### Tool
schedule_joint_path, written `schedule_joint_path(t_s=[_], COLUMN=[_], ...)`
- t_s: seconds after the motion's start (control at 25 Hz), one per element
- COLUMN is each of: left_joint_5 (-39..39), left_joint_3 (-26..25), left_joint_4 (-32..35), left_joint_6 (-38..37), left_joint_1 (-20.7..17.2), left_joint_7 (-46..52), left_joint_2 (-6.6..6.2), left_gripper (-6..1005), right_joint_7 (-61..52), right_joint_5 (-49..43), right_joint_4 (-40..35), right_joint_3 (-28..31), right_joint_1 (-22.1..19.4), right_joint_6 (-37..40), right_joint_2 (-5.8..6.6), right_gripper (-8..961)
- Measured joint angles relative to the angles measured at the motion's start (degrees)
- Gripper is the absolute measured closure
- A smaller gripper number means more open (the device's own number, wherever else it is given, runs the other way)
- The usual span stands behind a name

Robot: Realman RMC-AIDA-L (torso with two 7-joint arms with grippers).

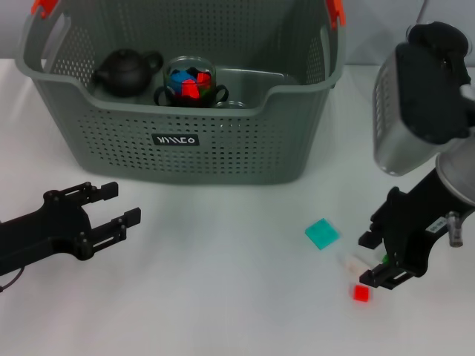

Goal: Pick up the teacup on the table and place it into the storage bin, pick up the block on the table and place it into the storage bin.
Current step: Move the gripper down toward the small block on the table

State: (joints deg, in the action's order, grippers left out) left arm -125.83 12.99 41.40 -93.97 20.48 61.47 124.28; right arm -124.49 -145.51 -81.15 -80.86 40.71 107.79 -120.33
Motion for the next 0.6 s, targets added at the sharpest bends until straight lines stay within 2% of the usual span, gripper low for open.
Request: schedule_joint_path(t_s=[0.32,0.6], left_joint_5=[-0.03,-0.06], left_joint_3=[-0.07,0.0], left_joint_4=[0.0,0.0], left_joint_6=[0.01,-0.02], left_joint_1=[0.02,0.21], left_joint_7=[-0.04,-0.04], left_joint_2=[0.0,0.0], left_gripper=[386,385], right_joint_7=[-10.17,-20.95], right_joint_5=[-2.03,-6.24], right_joint_4=[7.65,10.08], right_joint_3=[-1.31,-5.22], right_joint_1=[0.12,-0.68], right_joint_6=[-5.43,-12.91], right_joint_2=[-0.06,-0.02], right_gripper=[387,398])
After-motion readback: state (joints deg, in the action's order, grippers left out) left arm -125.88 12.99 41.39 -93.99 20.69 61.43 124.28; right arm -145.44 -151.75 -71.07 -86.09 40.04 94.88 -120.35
